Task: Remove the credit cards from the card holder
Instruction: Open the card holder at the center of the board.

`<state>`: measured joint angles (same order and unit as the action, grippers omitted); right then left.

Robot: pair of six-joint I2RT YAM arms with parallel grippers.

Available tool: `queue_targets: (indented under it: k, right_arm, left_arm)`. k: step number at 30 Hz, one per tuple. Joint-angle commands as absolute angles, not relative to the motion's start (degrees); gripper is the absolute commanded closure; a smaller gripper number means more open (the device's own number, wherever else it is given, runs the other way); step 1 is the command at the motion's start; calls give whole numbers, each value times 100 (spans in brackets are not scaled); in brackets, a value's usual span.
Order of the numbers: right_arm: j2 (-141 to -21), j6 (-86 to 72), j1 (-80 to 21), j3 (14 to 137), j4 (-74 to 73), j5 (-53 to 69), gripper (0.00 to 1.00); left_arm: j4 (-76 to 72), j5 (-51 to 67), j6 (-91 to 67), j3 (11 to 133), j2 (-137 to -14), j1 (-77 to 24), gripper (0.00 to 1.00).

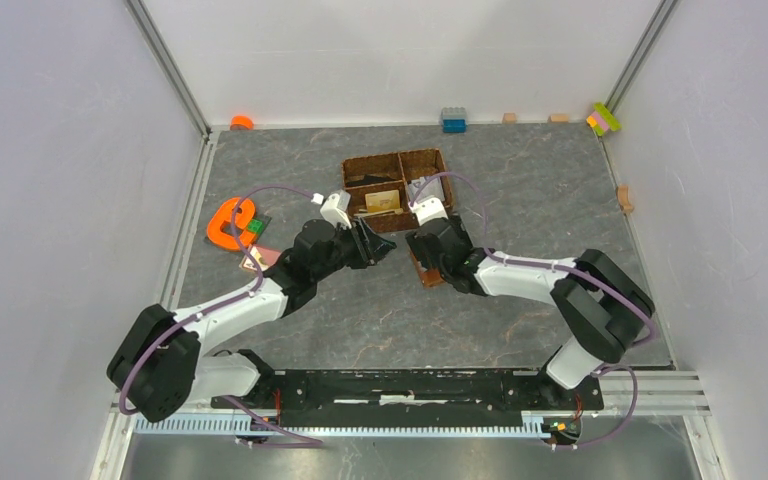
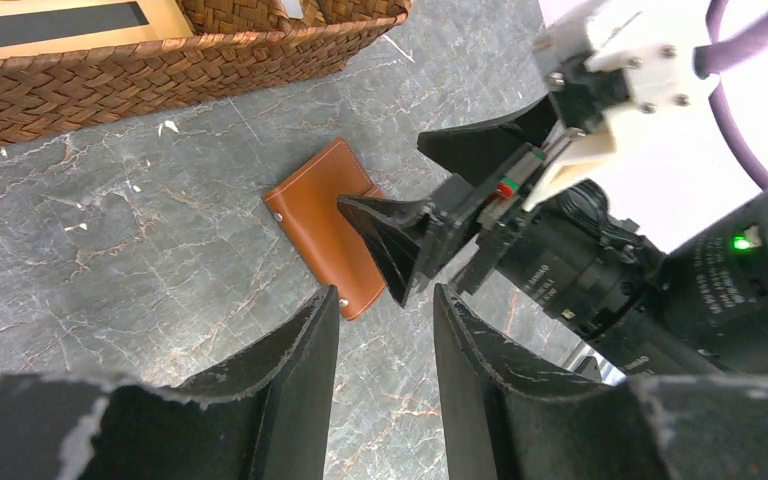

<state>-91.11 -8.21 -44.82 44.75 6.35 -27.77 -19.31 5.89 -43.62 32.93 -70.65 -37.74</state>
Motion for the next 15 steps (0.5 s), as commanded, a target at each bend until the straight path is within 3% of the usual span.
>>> queue_targets:
  k: [1,9,15]
  right_arm:
    - [-9415,-791,-4649,4849,114,-3722,19]
    - [-9485,-1219,-4711,4744,-442,-3926,24]
    - [-9650,-1423,-4711,4887,-820,-3938,41]
  left_arm:
    - [-2001,536,-4168,3418,-7099,-3780,54]
    - [-1800,703,-4271,3718,-7748,-3783,54]
    - [-1688,815,-4299,3919,-8141,-3787,54]
